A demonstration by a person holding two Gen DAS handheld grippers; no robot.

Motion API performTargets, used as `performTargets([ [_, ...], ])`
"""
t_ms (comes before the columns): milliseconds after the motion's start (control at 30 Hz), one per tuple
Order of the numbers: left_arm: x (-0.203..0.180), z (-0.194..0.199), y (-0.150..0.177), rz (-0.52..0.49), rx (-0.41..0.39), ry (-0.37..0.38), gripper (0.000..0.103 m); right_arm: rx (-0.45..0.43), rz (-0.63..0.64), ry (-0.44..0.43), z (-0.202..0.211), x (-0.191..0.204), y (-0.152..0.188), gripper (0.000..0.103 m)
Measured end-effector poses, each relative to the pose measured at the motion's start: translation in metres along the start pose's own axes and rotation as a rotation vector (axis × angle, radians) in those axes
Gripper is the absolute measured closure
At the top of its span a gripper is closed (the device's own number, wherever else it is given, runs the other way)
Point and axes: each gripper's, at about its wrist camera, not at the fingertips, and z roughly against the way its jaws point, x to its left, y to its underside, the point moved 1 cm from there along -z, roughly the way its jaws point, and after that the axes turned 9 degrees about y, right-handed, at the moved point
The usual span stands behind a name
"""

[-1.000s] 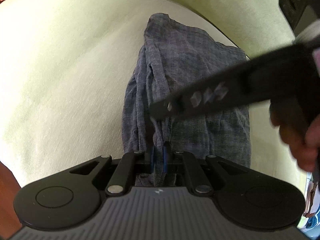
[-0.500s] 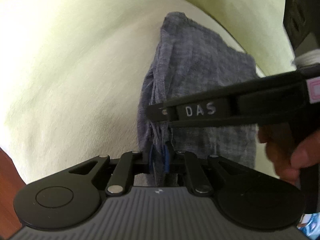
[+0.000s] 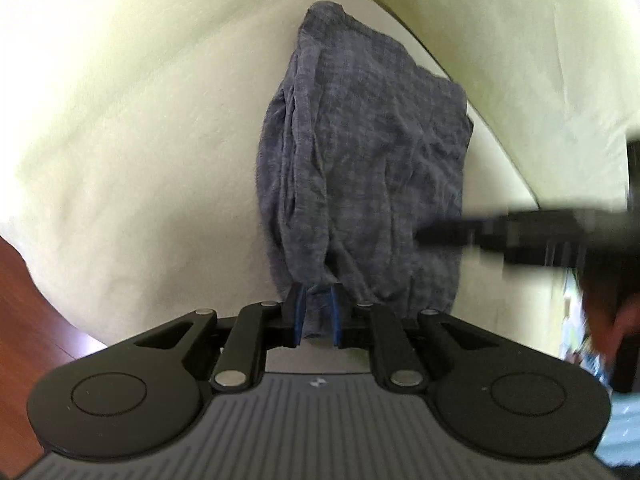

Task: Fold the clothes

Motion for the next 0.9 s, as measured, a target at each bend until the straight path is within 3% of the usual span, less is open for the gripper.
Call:
performTargets([
  [233, 0.017, -0.02, 0.016, 0.12, -0.019, -0.055, 0.088, -0.047, 0.129, 0.04, -0.001, 0.004, 0.047, 0.082],
  [267, 0.019, -0.023, 0.018, 0.124, -0.013, -0.062, 0.08, -0.058, 0.15, 0.039, 0.001, 0.004, 0.053, 0.082],
  [333, 0.018, -0.029, 0.019, 0.1, 0.001, -0.082, 0.072, -0.08, 0.193, 0.038, 0.005, 0.005, 0.065, 0.082],
  [500, -0.005, -0.029, 0.021, 0.005, 0.052, -0.17, 0.073, -0.201, 0.24, 0.044, 0.02, 0.004, 0.081, 0.082],
  [667, -0.026, -0.015, 0.029, -0.052, 0.097, -0.234, 0.08, -0.151, 0.26, 0.091, -0.001, -0.004, 0.093, 0.083],
  [800, -0.061, -0.003, 0.016, -0.151, 0.034, -0.228, 0.078, -0.221, 0.164, 0.039, 0.022, -0.019, 0.088, 0.081],
  [900, -0.077, -0.024, -0.002, -0.192, 0.075, -0.281, 0.079, -0.164, 0.124, 0.034, 0.016, -0.032, 0.086, 0.079],
])
